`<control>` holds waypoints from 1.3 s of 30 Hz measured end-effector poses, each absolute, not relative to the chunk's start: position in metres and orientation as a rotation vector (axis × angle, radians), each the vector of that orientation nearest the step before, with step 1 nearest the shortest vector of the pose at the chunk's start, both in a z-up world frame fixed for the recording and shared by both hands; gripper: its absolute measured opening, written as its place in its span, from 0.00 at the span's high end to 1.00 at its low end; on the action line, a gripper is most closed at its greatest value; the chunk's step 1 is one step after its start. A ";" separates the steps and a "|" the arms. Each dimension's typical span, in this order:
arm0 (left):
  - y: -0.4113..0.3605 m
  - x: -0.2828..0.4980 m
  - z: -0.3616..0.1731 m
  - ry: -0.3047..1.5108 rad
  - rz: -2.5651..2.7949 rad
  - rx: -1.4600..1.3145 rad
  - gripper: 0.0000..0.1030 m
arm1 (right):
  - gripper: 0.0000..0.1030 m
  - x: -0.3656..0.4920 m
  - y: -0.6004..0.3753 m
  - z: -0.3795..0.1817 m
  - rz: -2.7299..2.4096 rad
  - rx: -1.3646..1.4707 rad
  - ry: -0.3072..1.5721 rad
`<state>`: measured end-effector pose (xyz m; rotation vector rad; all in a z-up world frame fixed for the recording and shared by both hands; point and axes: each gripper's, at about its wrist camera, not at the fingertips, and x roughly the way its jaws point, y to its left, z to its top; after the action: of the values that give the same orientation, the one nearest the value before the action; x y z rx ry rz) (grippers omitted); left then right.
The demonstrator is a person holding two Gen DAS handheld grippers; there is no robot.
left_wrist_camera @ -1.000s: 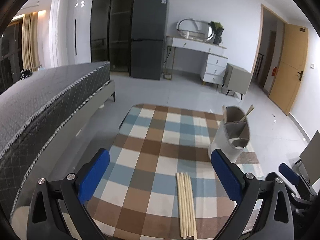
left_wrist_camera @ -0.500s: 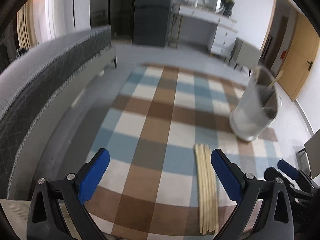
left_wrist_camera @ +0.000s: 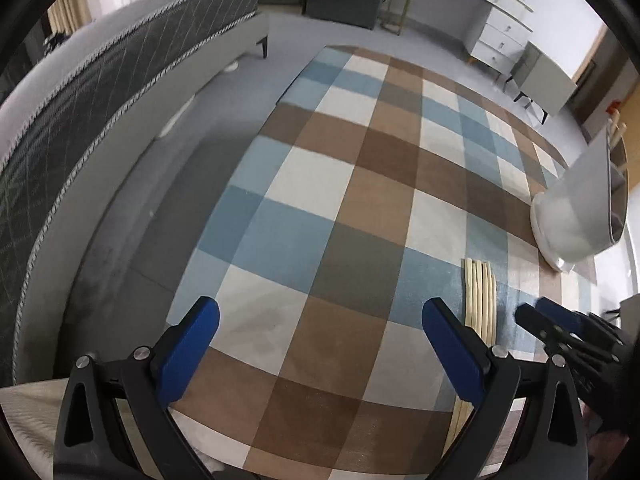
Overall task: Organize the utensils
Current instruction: 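Withdraw both open tools from the holder toward the chopstick pile, then lower the right tool onto the chopstick pile and grasp one chopstick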
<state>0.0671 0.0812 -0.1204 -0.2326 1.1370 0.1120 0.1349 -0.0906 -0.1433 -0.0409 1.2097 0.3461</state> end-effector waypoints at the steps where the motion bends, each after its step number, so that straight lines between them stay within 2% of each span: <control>1: 0.083 0.068 -0.121 1.147 0.112 -0.242 0.04 | 0.70 0.140 -0.088 -0.146 0.347 -0.060 1.225; 7: 0.094 0.071 -0.124 1.178 0.122 -0.279 0.04 | 0.77 0.155 -0.068 -0.163 0.357 -0.177 1.344; 13: 0.105 0.070 -0.126 1.216 0.135 -0.330 0.04 | 0.78 0.150 -0.058 -0.163 0.349 -0.268 1.350; 15: 0.107 0.071 -0.126 1.220 0.138 -0.337 0.04 | 0.82 0.149 -0.058 -0.163 0.352 -0.277 1.360; 36: 0.119 0.074 -0.130 1.261 0.146 -0.372 0.04 | 0.84 0.176 -0.035 -0.159 0.284 -0.291 1.415; 37: 0.119 0.074 -0.130 1.260 0.149 -0.370 0.04 | 0.84 0.178 -0.033 -0.158 0.285 -0.283 1.412; 39: 0.121 0.075 -0.131 1.264 0.156 -0.371 0.04 | 0.95 0.179 -0.028 -0.157 0.295 -0.273 1.399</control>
<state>0.0745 0.1212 -0.1310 -0.3706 1.2640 0.1555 0.1791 -0.0284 -0.1574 -0.2732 1.3995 0.2953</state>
